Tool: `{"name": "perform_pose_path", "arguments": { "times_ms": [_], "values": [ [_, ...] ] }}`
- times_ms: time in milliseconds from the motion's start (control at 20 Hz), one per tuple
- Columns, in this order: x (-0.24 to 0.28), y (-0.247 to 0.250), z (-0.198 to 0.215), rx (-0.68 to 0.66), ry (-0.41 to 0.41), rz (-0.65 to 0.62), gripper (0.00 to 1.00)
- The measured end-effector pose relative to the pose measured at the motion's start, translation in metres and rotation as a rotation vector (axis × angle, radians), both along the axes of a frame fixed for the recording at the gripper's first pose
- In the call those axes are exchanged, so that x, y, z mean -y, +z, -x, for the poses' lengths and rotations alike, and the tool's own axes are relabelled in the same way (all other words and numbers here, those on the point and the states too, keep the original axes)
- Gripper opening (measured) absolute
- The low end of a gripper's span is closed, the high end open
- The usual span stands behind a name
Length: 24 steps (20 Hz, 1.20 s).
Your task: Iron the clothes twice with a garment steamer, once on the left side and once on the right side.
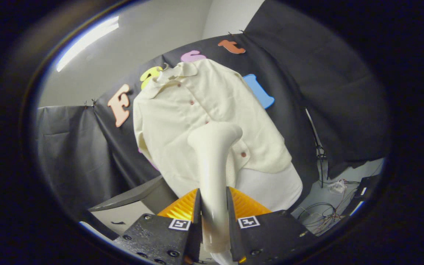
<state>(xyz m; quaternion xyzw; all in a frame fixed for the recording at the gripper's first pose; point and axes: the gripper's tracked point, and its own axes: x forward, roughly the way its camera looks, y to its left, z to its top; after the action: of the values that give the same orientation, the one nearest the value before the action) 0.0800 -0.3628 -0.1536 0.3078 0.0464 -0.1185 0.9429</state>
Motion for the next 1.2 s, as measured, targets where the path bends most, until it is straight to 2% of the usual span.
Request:
{"name": "perform_pose_path", "arguments": {
  "times_ms": [350,600,900,1200],
  "values": [
    [-0.134,0.079,0.026,0.104,0.117,0.067,0.32],
    [-0.211,0.11,0.044,0.132,0.144,0.054,0.32],
    [-0.285,0.154,0.068,0.166,0.177,0.175,0.32],
    [-0.324,0.178,0.081,0.198,0.184,0.361,0.32]
  ]
}}
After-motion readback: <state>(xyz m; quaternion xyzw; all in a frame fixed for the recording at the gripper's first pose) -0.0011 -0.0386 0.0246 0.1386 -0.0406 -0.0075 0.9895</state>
